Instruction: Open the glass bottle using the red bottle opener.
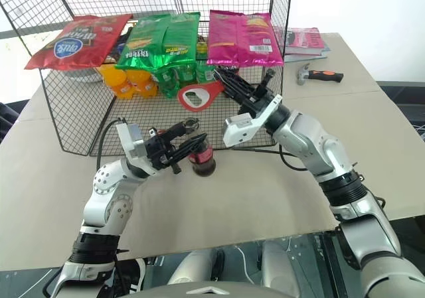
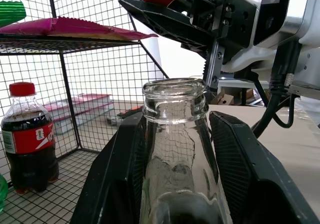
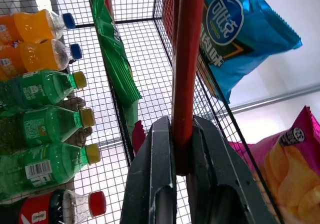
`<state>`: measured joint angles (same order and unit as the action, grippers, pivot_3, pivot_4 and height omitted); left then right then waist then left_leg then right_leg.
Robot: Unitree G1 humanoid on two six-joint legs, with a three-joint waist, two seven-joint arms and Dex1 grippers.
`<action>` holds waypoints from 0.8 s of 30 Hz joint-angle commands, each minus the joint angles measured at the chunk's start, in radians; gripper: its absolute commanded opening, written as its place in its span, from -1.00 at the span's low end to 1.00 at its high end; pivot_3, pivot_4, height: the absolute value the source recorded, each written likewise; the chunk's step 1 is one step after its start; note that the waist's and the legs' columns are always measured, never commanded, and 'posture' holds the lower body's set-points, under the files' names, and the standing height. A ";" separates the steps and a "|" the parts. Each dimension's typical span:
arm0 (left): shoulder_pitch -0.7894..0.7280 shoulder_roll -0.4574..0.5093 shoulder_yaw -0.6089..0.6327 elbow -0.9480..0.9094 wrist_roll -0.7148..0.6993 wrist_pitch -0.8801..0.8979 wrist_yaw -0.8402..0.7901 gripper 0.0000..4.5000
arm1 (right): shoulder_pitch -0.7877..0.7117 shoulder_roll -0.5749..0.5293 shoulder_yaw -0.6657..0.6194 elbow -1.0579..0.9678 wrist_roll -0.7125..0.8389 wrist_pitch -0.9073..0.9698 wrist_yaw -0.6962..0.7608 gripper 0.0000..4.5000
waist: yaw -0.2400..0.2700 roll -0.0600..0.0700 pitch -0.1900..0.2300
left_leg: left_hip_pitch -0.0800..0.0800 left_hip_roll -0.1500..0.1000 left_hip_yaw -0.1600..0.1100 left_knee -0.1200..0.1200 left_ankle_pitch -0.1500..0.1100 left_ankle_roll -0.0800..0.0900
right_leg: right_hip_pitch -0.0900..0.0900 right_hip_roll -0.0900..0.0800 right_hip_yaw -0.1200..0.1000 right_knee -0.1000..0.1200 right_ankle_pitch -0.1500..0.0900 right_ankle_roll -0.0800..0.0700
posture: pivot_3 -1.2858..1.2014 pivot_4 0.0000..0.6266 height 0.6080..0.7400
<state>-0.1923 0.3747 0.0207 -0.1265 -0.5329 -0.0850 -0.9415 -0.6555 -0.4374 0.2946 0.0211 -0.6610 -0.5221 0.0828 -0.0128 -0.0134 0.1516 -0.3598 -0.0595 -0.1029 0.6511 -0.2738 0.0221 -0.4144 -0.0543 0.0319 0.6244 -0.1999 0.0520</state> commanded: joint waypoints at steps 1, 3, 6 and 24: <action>0.018 0.006 0.000 0.017 0.031 0.016 0.017 -0.18 | 0.014 0.016 -0.031 -0.048 0.033 0.018 0.000 -1.00 | 0.000 0.000 0.000 | 0.000 0.000 0.000 0.000 0.000 0.000 | 0.000 0.000 0.000 0.000 0.000 0.000 | 0.03 -0.52 1.00; 0.020 0.007 0.001 0.016 0.027 0.015 0.017 -0.18 | 0.028 0.025 -0.030 -0.054 0.038 0.027 0.004 -1.00 | 0.000 0.000 0.000 | 0.000 0.000 0.000 0.000 0.000 0.000 | 0.000 0.000 0.000 0.000 0.000 0.000 | 0.03 -0.52 1.00; 0.021 0.006 0.002 0.017 0.024 0.011 0.015 0.11 | 0.041 0.033 -0.032 -0.058 0.045 0.039 0.007 -1.00 | -0.001 0.000 0.000 | 0.000 0.000 0.000 0.000 0.000 0.000 | 0.000 0.000 0.000 0.000 0.000 0.000 | 0.03 -0.52 1.00; 0.086 0.025 0.024 -0.047 0.025 0.004 -0.003 0.99 | 0.099 0.056 -0.048 -0.058 0.160 0.073 0.047 -1.00 | -0.001 0.000 0.002 | -0.003 0.000 0.000 -0.002 0.001 -0.002 | -0.003 0.000 0.000 -0.002 0.000 0.000 | 0.03 -0.52 1.00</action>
<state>-0.1144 0.3885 0.0298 -0.1211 -0.4953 -0.0754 -0.9371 -0.5655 -0.3883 0.2901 0.0096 -0.5665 -0.4591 0.1179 -0.0140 -0.0138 0.1533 -0.3624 -0.0592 -0.1030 0.6490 -0.2729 0.0205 -0.4173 -0.0543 0.0322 0.6224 -0.1998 0.0520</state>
